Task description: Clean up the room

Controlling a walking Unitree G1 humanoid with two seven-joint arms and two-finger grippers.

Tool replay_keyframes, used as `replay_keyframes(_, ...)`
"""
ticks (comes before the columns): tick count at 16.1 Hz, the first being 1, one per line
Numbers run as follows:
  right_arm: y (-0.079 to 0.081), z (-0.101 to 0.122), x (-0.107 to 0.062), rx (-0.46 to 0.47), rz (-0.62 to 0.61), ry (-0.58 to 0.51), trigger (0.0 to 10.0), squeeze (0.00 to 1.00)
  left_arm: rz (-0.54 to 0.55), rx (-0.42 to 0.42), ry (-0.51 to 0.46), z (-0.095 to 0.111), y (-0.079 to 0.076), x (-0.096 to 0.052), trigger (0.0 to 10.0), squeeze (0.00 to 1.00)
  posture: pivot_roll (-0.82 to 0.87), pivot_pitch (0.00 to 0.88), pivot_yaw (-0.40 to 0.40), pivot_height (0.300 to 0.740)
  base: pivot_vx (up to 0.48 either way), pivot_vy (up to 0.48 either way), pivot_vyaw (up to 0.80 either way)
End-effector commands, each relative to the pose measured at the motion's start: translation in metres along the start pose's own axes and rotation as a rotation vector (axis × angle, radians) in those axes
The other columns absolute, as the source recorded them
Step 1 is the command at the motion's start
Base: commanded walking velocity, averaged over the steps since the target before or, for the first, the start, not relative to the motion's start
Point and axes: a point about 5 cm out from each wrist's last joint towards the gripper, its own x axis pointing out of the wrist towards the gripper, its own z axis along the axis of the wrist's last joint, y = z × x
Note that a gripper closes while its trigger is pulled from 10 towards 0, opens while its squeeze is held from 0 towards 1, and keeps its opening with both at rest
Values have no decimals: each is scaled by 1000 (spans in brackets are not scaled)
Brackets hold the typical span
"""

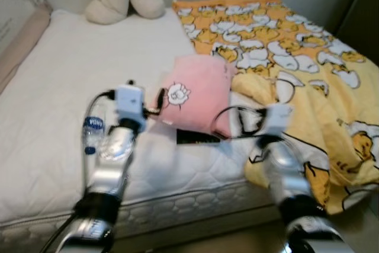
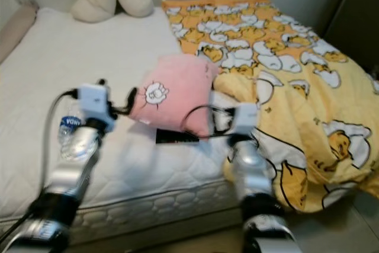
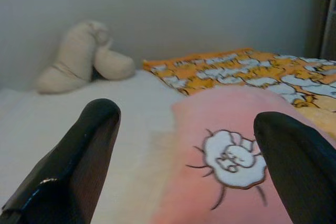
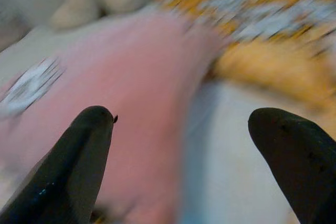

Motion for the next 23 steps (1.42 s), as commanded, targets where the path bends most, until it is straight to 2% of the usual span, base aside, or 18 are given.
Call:
replay_keyframes(1,13,-4,7,8,69,49,10000,0,34,49,-35,13,14,-5,10000,0,33,54,20,740,0,0,0)
replay_keyframes(2,19,-8,11,2,100,86,10000,0,66,78,-56,22,24,-13,10000,0,72,90,8,740,0,0,0)
replay_keyframes(3,21,-10,11,-7,110,95,10000,0,79,86,-63,26,27,-18,10000,0,92,110,2,740,0,0,0)
replay_keyframes(5,29,-14,14,-32,152,134,10000,0,107,113,-60,38,36,-36,10000,0,147,172,-6,740,0,0,0)
replay_keyframes(7,33,-16,17,-43,168,161,10000,0,118,134,-29,40,43,-49,10000,0,170,203,-6,740,0,0,0)
replay_keyframes(8,38,-15,19,-55,191,178,10000,0,132,148,6,39,49,-62,10000,0,183,222,-6,740,0,0,0)
replay_keyframes(10,39,-13,23,-66,198,201,10000,0,139,148,46,39,50,-72,10000,0,192,241,-1,740,0,0,0)
replay_keyframes(12,31,-7,25,-90,158,194,10000,0,125,149,63,42,47,-75,10000,0,205,248,5,740,0,0,0)
replay_keyframes(13,22,0,27,-135,106,176,10000,0,120,150,71,43,46,-75,10000,0,207,249,9,740,0,0,0)
replay_keyframes(16,-27,28,27,-240,-162,98,10000,0,113,152,98,43,47,-76,10000,0,206,245,16,740,0,0,0)
replay_keyframes(17,-35,32,26,-207,-188,94,10000,0,105,154,104,43,45,-76,10000,0,201,242,17,740,0,0,0)
replay_keyframes(19,-39,40,27,-188,-200,55,10000,0,97,147,109,42,42,-74,10000,0,183,232,20,740,0,0,0)
replay_keyframes(21,-40,47,28,-233,-192,33,10000,0,80,131,111,40,38,-69,10000,0,169,227,25,740,0,0,0)
replay_keyframes(23,-47,56,26,-223,-203,-18,10000,0,54,133,104,36,30,-62,10000,0,142,191,8,740,0,0,0)
